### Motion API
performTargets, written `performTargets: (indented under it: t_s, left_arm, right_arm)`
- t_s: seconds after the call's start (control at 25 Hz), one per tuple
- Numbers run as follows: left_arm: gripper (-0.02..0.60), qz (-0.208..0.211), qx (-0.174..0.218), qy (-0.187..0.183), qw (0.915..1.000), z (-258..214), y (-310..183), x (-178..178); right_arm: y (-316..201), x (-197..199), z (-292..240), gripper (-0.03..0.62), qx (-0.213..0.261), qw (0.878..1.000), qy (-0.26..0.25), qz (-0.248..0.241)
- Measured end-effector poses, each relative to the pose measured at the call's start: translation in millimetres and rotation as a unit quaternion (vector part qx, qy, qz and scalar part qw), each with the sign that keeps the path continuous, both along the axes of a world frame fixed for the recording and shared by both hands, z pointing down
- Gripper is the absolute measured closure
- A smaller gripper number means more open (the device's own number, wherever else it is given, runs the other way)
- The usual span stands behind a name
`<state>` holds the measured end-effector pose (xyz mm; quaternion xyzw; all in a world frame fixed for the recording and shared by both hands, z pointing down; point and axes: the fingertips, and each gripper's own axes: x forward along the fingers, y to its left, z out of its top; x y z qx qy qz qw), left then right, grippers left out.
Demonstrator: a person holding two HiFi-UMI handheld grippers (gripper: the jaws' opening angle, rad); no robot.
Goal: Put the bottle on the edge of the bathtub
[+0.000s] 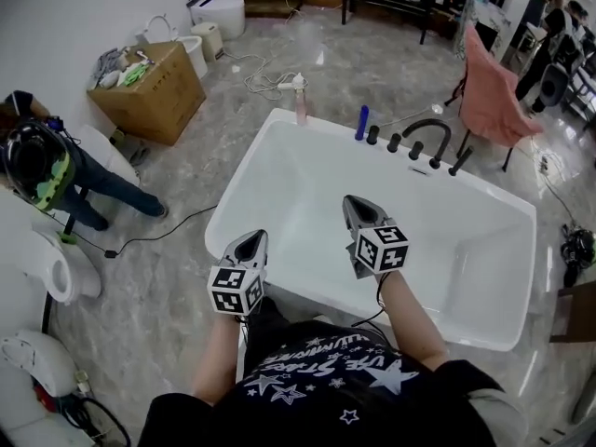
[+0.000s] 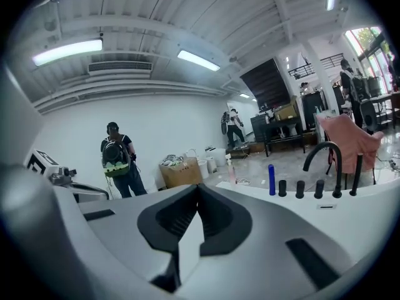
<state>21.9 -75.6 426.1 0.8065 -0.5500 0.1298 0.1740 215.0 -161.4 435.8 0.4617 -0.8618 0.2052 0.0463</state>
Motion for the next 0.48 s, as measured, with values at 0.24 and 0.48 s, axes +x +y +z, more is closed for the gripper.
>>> performTargets:
  t_s: [0.24,0.48]
  left_arm:
    - [0.568,-0.023,-0.009,-0.011,0.9997,-4,40,34]
    - [0.568,-0.043,-0.024,-0.008,0.9987,4,62,37]
  right_arm:
    - [15,17,-1,0.58,0.003,1.0,-0.009,-0.03]
    - [32,0,25,0.58,-0.022,0.997,-0.012,-0.072]
